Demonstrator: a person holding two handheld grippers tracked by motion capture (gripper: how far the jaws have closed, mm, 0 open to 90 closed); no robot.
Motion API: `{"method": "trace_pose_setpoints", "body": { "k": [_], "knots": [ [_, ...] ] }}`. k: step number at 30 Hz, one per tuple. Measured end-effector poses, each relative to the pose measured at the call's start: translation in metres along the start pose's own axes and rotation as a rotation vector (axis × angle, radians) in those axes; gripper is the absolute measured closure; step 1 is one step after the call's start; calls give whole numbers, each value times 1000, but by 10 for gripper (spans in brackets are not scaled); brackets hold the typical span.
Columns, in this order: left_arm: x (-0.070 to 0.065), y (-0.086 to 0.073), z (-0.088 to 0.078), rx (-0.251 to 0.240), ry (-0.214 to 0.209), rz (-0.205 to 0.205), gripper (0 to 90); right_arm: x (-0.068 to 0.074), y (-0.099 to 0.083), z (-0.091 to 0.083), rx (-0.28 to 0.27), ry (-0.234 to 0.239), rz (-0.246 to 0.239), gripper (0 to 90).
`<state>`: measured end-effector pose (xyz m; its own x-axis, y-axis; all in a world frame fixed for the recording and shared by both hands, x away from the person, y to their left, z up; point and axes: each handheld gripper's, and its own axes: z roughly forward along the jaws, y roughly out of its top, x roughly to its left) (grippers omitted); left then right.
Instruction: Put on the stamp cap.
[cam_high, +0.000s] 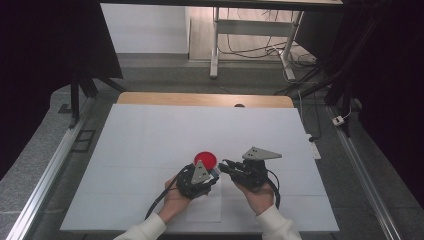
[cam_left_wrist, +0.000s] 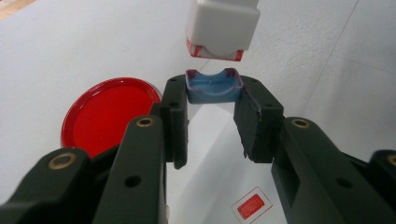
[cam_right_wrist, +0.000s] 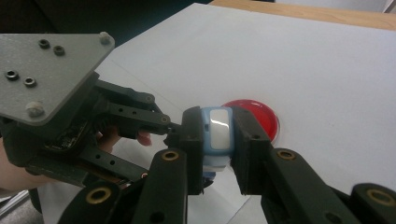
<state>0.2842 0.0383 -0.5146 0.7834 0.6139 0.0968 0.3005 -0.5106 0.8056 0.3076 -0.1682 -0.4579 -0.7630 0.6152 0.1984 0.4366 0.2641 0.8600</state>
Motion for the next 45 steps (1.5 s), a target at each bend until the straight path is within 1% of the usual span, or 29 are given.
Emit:
{"method": "trace_pose_setpoints", "body": {
  "k": [8, 12, 25, 35, 38, 45],
  "knots": [
    [0, 0, -1, -7, 6, 2, 655, 2, -1, 3, 10, -11, 22, 748],
    [0, 0, -1, -8, 9, 4, 655, 4, -1, 4, 6, -14, 25, 748],
    [-1, 0, -2, -12, 16, 6, 654, 5, -1, 6, 23, -9, 29, 748],
    [-3, 0, -2, -17, 36, 28, 655, 5, -2, 7, 28, -10, 36, 748],
    [-3, 0, -2, -17, 43, 42, 655, 5, -2, 7, 27, -10, 43, 748],
    [-4, 0, -2, -16, 49, 49, 656, 5, -2, 7, 34, -10, 50, 748]
  ]
}}
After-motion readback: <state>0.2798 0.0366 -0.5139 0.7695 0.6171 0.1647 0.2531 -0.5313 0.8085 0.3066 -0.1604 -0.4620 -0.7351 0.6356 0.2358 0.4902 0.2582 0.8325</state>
